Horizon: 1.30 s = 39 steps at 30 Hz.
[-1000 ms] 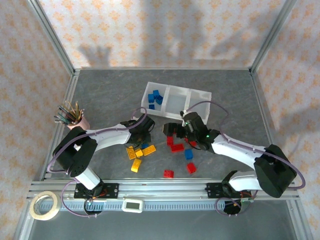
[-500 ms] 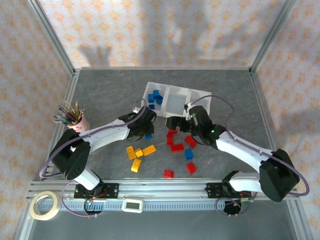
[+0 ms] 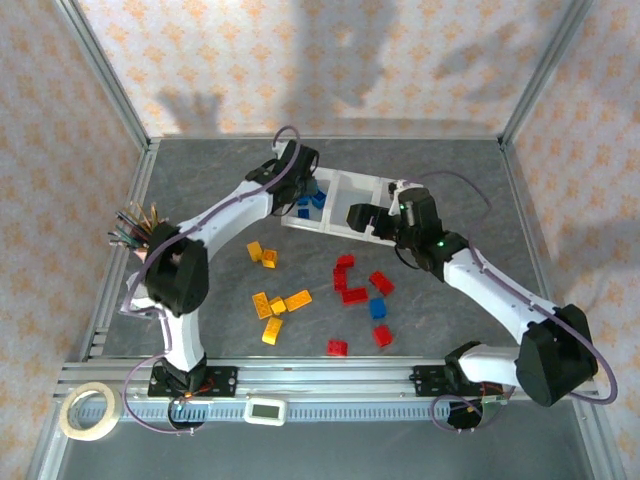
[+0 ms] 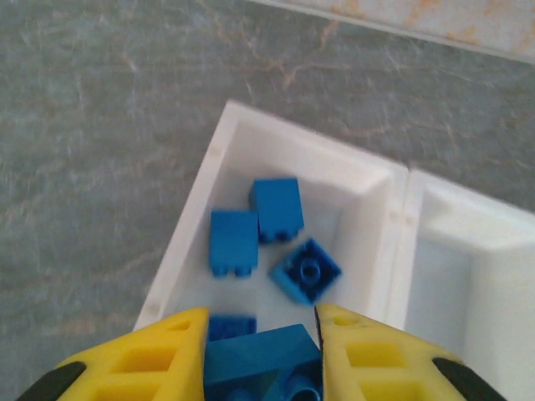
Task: Sort the legos into containers by color
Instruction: Place the lego in the container, then pick up the lego from the middle-left of the table.
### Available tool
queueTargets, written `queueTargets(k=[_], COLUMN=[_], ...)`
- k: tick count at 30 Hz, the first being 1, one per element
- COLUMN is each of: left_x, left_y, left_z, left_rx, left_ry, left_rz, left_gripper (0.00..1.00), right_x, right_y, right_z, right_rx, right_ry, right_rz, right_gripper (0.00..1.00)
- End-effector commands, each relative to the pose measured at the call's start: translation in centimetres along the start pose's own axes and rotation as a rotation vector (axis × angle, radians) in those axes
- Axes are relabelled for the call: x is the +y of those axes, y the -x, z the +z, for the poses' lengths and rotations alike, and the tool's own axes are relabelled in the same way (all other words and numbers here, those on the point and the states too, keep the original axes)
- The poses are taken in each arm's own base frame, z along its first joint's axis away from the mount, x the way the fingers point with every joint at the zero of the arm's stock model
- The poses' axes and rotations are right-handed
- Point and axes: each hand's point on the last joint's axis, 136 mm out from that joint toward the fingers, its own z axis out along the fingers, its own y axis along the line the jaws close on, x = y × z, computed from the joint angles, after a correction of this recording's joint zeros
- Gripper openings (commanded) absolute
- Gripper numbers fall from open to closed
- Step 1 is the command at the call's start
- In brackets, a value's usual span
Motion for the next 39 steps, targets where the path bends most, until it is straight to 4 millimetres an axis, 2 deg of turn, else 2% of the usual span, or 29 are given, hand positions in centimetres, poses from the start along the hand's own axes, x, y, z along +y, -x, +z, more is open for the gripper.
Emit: queueTargets(k=[1, 3, 7, 12, 19, 23, 26, 27, 33, 35, 39], left_x=[1.1, 0.8, 0.4, 0.0, -0.8, -1.4, -1.6, -1.8, -2.9, -3.6, -4.7], left_y=[0.3, 0.8, 0.8, 1.2, 1.9, 1.5, 0.4, 0.8, -3.0, -4.8, -9.5], left_z=[2.6, 3.8, 5.2, 4.9, 2.1, -0.1, -1.5, -3.1, -6.5, -7.5, -9.2], left_rx=[0.017, 0.01, 0.021, 0.019, 0.019, 0.024, 0.037, 0.019, 0.054, 0.077, 0.167], left_ry=[0.099, 0.11, 0.124, 0.107, 0.022, -0.06, -0.097, -0.123, -0.197, -0.219, -0.253], left_rz=[0.085, 0.095, 0.12, 0.124, 0.104, 0.07, 0.051, 0.039, 0.02, 0.02, -0.018], left_gripper=[0.3, 0.32, 0.41, 0.5, 0.53, 0.55, 0.56, 0.56, 0.57, 0.57, 0.58], right_x=[0.4, 0.4, 0.5, 0.9, 1.2, 0.7, 0.2, -0.1, -1.5, -2.5, -4.0], right_y=[1.1, 1.2, 1.6, 2.2, 2.8, 2.9, 2.7, 2.6, 1.3, 0.5, -0.8], right_z=[0.1, 0.2, 0.3, 0.2, -0.5, -1.1, -1.5, -1.6, -2.3, -2.3, -3.6], right_rx=[-0.011, -0.015, -0.018, -0.024, -0.041, -0.051, -0.052, -0.051, -0.021, -0.001, 0.014], right_ry=[-0.003, -0.002, -0.002, 0.003, 0.003, -0.024, -0.041, -0.051, -0.106, -0.14, -0.199], right_rz=[-0.021, -0.022, -0.028, -0.039, -0.037, -0.031, -0.024, -0.017, 0.015, 0.032, 0.06], right_gripper=[1.0, 1.0, 1.0, 1.0, 1.0, 1.0, 1.0, 1.0, 1.0, 1.0, 1.0])
